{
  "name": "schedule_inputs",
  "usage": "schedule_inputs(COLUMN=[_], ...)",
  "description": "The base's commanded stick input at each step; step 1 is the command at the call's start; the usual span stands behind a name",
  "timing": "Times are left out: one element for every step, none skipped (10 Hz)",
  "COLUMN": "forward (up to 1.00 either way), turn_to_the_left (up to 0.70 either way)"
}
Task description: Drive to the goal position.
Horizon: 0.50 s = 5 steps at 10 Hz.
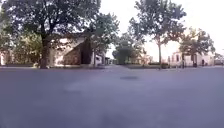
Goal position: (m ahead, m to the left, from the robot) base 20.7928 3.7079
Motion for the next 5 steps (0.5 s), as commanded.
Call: schedule_inputs(forward=[0.50, 0.50, 0.50, 0.50, 0.50], turn_to_the_left=[0.00, 0.00, 0.00, 0.00, 0.00])
